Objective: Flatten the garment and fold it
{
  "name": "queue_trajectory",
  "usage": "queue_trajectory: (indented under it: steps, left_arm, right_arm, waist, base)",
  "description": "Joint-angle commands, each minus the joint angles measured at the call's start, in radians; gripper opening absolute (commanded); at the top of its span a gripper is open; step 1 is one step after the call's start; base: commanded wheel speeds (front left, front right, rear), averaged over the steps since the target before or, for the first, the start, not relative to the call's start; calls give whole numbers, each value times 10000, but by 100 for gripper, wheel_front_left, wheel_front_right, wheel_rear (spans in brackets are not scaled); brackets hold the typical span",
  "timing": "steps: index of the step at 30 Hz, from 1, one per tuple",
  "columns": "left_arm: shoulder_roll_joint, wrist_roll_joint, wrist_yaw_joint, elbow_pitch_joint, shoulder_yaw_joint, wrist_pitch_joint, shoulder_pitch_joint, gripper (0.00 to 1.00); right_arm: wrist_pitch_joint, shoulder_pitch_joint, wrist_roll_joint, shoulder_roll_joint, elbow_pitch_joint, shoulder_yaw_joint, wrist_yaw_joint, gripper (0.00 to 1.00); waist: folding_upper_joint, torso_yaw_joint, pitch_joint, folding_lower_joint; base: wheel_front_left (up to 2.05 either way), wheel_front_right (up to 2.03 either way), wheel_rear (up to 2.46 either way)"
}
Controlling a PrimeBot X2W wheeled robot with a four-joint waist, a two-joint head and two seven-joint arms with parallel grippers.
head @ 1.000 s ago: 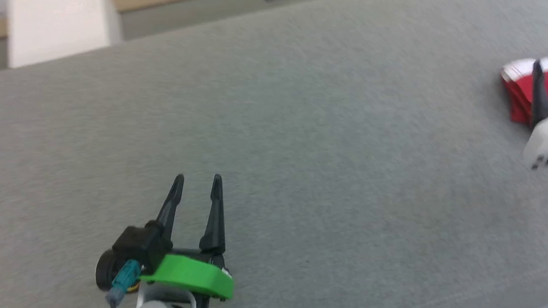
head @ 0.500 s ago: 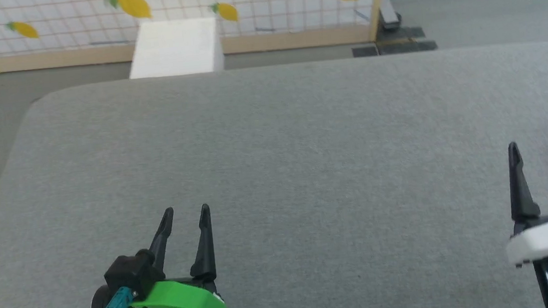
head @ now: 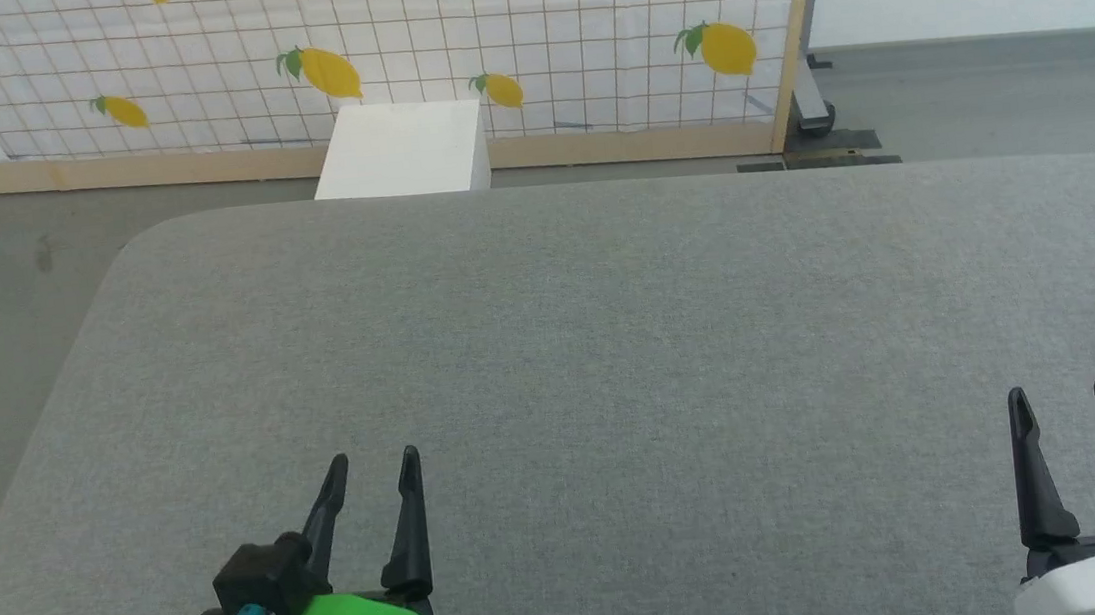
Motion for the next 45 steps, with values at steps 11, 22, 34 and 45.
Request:
queue_trajectory:
  steps: [11,22,34,45]
  left_arm:
    - [-46,-125,-67,21,-86,-47,122,100]
    - [-46,-250,15,6,-187,-47,140,100]
    - [-17,-144,34,11,-217,9,9,0]
    - [-18,-106,43,-5,-202,33,9,0]
  right_arm:
    - [-58,296,185,23,-89,-8,-15,100]
    - [-58,302,261,23,-123,114,-15,100]
    - [7,184,270,-4,-46,104,0,0]
    - [31,172,262,-4,-49,117,0,0]
  waist:
    - [0,-121,166,1]
    - [0,-125,162,1]
    - [0,-132,208,1]
    - [0,-136,218,1]
  base:
    - [0,0,0]
    - [0,0,0]
    - [0,0,0]
    - [0,0,0]
